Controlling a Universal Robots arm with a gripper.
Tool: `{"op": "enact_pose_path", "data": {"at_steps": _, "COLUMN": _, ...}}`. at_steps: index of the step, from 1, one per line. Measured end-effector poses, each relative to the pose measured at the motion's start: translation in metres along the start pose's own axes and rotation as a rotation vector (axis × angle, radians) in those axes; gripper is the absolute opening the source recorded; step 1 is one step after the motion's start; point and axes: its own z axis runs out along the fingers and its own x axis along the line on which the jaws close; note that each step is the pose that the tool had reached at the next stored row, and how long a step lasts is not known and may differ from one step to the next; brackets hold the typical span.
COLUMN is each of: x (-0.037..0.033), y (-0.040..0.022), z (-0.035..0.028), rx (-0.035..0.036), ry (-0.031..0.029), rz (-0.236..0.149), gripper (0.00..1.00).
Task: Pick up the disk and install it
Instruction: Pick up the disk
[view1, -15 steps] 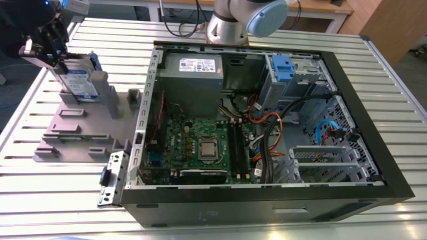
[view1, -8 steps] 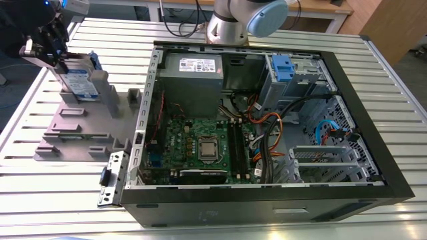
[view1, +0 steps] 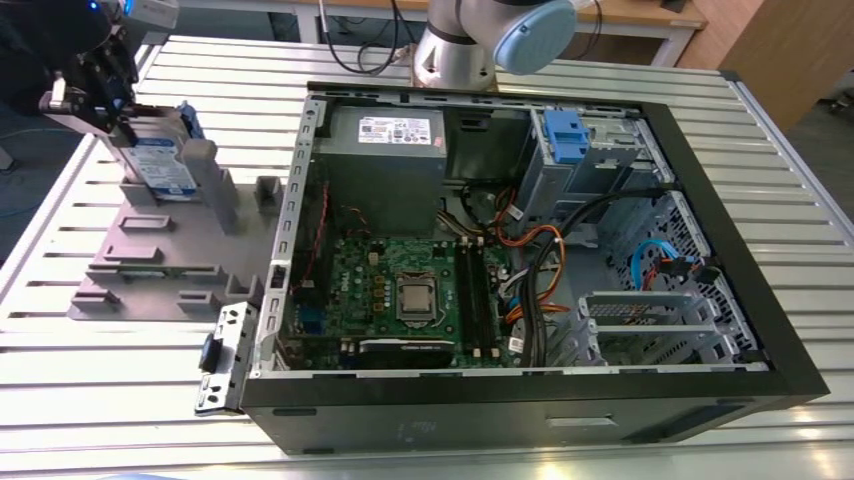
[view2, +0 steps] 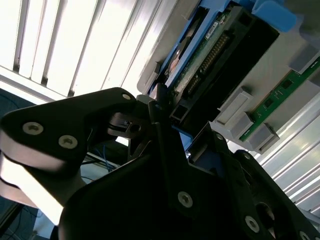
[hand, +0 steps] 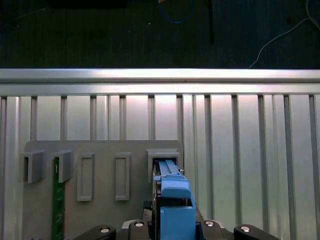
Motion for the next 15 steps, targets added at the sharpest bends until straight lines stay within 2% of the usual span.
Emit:
{"op": "enact_pose_path", "data": {"at_steps": 6, "x": 0.0000, "y": 0.0000, "z": 0.0000, "rx": -0.0002, "ry": -0.0054, "rz": 0.000, "gripper": 0.37}}
{"op": "enact_pose_path", "data": {"at_steps": 9, "x": 0.0000, "y": 0.0000, "z": -0.0002, "rx": 0.0000, "ry": -0.0062, "rz": 0.000, "gripper": 0.37}}
{"op": "enact_pose_path", "data": {"at_steps": 15, "x": -0.0006, "y": 0.0003, "z": -0.0077, "rx": -0.0002, "ry": -0.0061, "rz": 0.000, "gripper": 0.37}}
